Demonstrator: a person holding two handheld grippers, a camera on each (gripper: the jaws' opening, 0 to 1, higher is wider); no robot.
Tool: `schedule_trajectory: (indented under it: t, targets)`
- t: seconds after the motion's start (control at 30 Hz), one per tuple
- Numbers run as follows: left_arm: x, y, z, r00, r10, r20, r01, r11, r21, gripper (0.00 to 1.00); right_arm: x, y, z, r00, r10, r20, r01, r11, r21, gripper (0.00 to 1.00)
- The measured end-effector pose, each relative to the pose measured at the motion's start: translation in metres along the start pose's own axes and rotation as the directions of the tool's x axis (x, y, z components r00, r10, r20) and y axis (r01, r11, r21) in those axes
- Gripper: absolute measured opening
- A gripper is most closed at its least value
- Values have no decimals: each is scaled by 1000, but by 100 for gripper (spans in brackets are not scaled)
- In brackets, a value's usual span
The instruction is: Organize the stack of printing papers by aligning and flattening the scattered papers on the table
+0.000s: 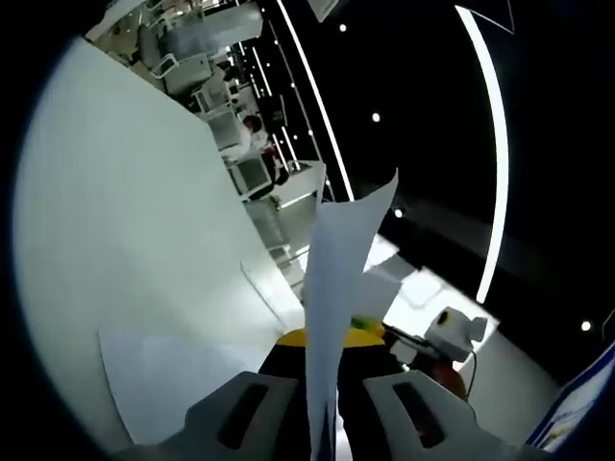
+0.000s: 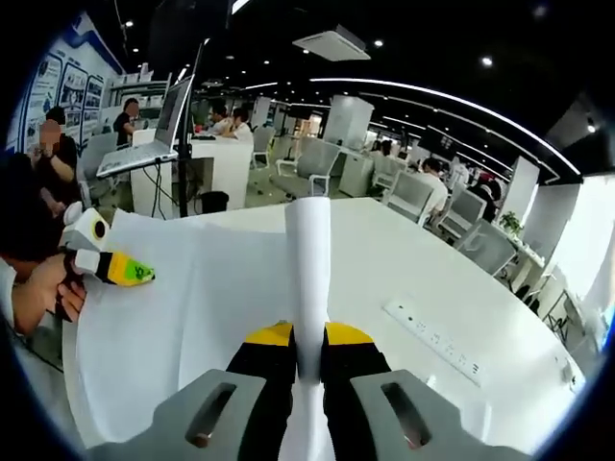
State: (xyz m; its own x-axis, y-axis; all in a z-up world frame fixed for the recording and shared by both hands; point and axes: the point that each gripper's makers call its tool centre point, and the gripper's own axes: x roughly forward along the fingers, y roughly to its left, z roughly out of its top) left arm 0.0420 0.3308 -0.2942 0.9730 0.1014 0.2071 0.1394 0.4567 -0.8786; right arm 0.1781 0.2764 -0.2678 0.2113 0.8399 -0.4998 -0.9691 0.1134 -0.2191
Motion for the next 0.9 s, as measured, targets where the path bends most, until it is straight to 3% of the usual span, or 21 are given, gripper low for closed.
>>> schedule_trajectory:
  t: [0.33,0.9]
  targets:
    - [6,2,1,1000,-10,-13,10,1000,-5,10,0,-1,3,1000,3,-16,-4,1000,-16,6]
    - [8,8,8,1000,-4,-19,5,1000,19,11,10,19,6,999,44,-31,-45,999,-28,6]
